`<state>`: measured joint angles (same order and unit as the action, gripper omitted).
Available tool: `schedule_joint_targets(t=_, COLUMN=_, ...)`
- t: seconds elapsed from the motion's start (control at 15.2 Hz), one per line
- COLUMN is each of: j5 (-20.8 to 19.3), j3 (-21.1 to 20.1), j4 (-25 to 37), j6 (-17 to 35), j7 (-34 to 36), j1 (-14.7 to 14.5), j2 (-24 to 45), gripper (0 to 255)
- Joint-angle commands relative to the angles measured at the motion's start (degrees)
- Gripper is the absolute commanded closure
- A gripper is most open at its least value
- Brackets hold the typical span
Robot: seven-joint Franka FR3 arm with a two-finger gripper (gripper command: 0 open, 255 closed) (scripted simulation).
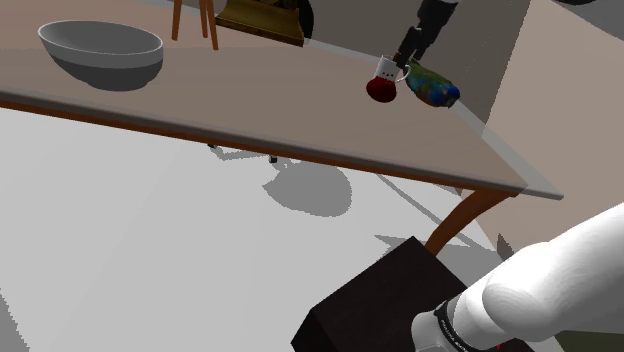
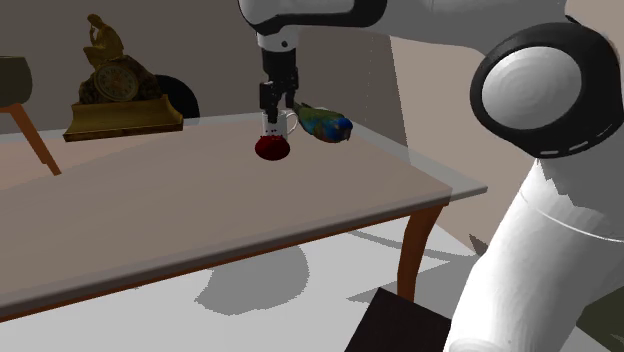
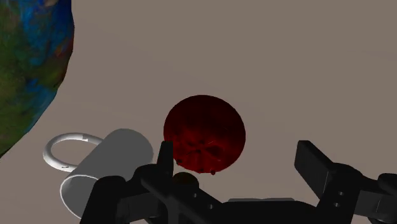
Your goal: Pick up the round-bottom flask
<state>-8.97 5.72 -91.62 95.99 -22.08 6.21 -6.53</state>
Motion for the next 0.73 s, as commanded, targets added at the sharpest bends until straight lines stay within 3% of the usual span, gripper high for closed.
schedule_joint_targets(t=0.0, j5=0.29, j3=0.60, j4=5.56, j6=-0.31, j7=-1.06, j1=0.41, j2=4.29, gripper=0)
schedule_joint_targets(t=0.2, j5=1.11, j3=1.54, j4=15.31, j6=-1.81, j7=-3.00, j1=1.39, j2=11.14, gripper=0)
schedule_joint_targets(t=0.26, j5=1.17, j3=1.57, j4=15.93, j6=-1.93, j7=-3.11, j1=1.48, j2=11.56, gripper=0)
schedule_joint_targets(t=0.66, j5=0.77, j3=1.49, j4=8.22, j6=3.48, j7=-2.24, j1=1.39, j2=9.31, gripper=0)
